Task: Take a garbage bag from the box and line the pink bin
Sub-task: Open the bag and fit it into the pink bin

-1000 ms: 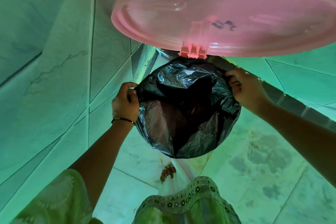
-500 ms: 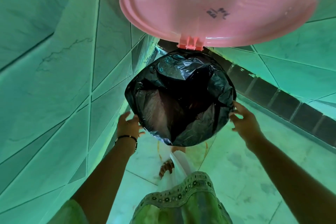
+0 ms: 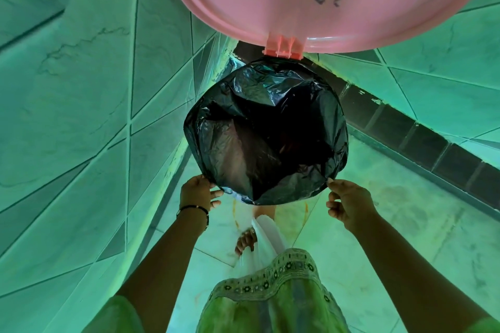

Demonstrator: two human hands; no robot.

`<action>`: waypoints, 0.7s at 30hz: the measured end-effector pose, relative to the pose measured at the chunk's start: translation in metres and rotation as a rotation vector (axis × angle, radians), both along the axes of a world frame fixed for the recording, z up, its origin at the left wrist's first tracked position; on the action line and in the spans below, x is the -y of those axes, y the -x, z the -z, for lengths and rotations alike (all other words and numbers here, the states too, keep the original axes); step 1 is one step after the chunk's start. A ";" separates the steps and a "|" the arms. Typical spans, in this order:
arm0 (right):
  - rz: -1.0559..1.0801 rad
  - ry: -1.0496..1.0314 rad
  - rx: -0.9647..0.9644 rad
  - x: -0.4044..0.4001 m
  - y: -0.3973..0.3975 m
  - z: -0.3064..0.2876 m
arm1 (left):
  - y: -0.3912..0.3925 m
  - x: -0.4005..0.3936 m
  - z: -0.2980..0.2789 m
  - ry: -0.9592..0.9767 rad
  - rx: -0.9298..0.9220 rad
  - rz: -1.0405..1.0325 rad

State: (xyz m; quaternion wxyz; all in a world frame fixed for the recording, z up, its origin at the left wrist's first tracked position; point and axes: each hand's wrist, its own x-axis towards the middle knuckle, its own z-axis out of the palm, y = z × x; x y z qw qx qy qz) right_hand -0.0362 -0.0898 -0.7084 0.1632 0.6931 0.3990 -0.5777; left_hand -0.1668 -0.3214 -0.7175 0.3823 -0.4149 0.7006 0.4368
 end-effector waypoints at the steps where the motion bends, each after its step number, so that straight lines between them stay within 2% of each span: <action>1: 0.015 0.009 0.019 -0.001 0.001 0.002 | -0.001 0.001 0.002 0.002 0.031 -0.051; 6: 0.149 0.118 0.092 -0.014 0.023 0.010 | 0.000 -0.003 0.003 -0.070 0.165 -0.226; 10: 0.243 0.092 0.033 -0.026 0.041 0.002 | 0.010 -0.007 -0.001 -0.046 0.173 -0.248; 12: 0.152 -0.065 0.007 -0.029 0.050 -0.005 | 0.019 -0.010 -0.003 0.005 0.109 -0.249; 14: -0.050 -0.359 0.010 -0.027 0.056 -0.007 | 0.027 -0.012 -0.007 0.085 0.000 -0.205; 15: -0.110 -0.458 -0.019 -0.023 0.059 -0.009 | 0.029 -0.014 -0.010 0.041 -0.019 -0.197; 16: -0.147 -0.465 -0.063 -0.019 0.062 -0.010 | 0.029 -0.017 -0.015 -0.026 -0.013 -0.195; 18: -0.179 -0.349 -0.122 -0.012 0.065 -0.008 | 0.024 -0.021 -0.017 -0.126 0.039 -0.221; 21: -0.171 -0.298 -0.065 -0.015 0.063 -0.005 | 0.018 -0.017 -0.016 -0.092 0.053 -0.158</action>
